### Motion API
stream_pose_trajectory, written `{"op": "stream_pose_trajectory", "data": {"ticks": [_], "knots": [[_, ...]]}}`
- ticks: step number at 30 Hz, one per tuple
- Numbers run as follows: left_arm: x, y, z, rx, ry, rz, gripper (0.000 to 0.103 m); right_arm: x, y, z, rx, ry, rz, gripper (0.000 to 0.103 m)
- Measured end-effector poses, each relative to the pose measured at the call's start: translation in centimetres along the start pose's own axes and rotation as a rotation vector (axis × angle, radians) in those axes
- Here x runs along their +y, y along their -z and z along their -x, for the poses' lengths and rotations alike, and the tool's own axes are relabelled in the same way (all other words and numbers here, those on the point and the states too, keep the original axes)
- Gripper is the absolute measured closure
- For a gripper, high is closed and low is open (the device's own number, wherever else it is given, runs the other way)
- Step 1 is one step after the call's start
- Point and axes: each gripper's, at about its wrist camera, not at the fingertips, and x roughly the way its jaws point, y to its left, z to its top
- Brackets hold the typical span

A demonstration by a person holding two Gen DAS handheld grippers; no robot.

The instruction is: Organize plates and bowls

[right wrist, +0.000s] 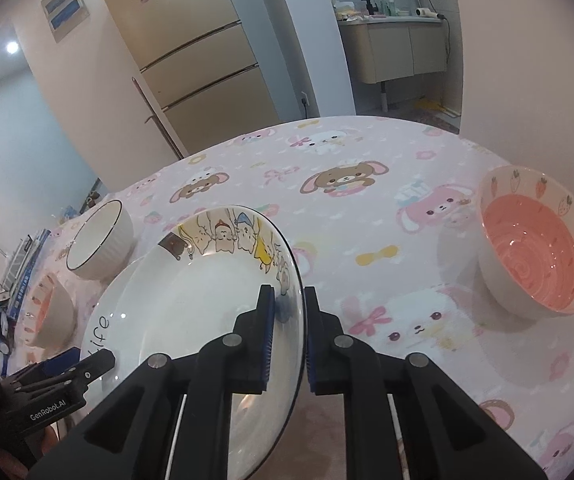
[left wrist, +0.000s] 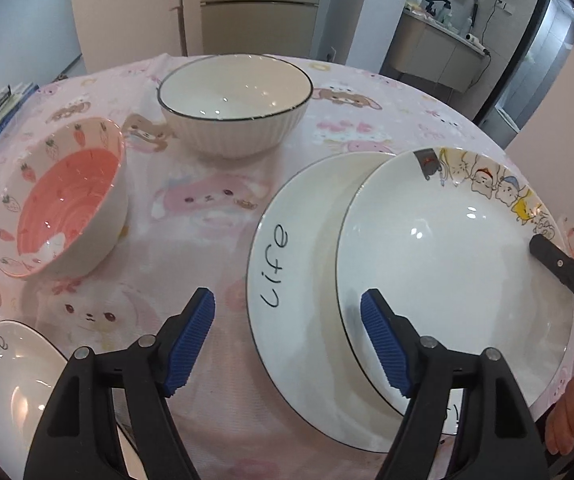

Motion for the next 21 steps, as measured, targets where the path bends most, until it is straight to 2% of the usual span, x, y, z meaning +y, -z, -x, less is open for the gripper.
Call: {"op": "stream_pose_trajectory", "data": {"ticks": [7,12,15,21], "knots": [[-0.4,0.3,-0.2,-0.008,-0.062,-0.02,0.029,0.7,0.3,-0.6,0.026,-0.035,0.027,0.089],[-0.3,0.3,0.1,-0.018,-0.055,-0.018,0.029,1.5,1.0,-1.7,0.074,-0.085,0.03,0.089],[0.0,0.2,0.6,-0.039,-0.049,-0.003,0.029,1.9,1.3,-2.0,0.08,-0.078,0.039,0.088],[-0.4,0.2,3.8,-0.213,-0.026,-0.021,0.029,2.4,1.6,-2.8,0.106,-0.051,0.07,0.086]]}}
